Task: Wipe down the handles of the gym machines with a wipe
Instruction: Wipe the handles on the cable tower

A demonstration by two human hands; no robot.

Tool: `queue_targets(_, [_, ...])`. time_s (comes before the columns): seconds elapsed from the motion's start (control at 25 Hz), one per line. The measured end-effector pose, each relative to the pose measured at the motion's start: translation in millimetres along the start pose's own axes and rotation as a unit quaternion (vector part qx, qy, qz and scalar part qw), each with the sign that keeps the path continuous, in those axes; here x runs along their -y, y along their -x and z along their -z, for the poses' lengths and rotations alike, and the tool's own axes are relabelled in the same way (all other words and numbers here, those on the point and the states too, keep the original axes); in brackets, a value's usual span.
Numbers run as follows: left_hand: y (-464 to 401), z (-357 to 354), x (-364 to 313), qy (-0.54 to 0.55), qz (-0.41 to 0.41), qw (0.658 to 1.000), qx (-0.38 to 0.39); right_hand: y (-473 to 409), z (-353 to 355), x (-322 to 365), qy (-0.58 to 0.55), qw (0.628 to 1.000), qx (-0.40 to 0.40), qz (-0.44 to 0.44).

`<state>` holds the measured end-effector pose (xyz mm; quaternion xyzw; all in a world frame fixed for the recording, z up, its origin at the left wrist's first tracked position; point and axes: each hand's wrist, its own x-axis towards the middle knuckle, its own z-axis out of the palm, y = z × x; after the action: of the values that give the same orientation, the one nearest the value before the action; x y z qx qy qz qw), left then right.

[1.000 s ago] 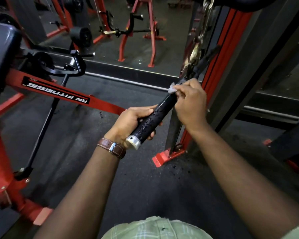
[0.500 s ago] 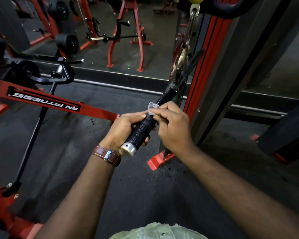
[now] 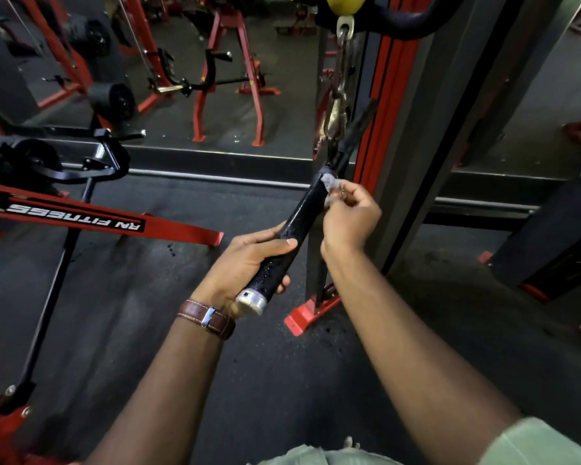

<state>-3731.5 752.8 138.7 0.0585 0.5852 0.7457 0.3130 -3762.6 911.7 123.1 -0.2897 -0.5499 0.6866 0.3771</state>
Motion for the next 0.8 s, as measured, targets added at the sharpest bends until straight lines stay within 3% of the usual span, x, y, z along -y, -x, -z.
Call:
queue_targets(0.12, [-0.4, -6.0, -6.2, -0.004, -0.006, 1.0, -0.019, 11.8, -4.4, -5.8, -0.116, 0.972, -0.031, -0.202])
queue_targets(0.24, [3.0, -7.9, -9.1, 0.005, -0.007, 1.0, -0.018, 35.4, 6.2, -18.5, -0.192, 0.935, 0.022, -0.297])
queue_targets(0.4, [5.2, -15.5, -4.7, 0.015, -0.007, 1.0, -0.02, -8.6, -19.6, -27.1, -0.265, 0.869, 0.061, -0.414])
queue_targets(0.56, [10.5, -13.0, -4.3, 0.026, -0.007, 0.999, -0.028, 37.1, 10.1, -35.2, -0.2, 0.883, 0.165, -0.391])
queue_targets(0.72, [5.4, -18.6, -2.1, 0.032, -0.007, 0.999, -0.03, 15.3, 8.5, -17.3, -0.195, 0.934, -0.037, -0.299])
queue_targets(0.8, [2.4, -23.5, -4.1, 0.039, -0.008, 0.999, -0.034, 19.2, 5.8, -2.3, -0.152, 0.97, -0.049, -0.184])
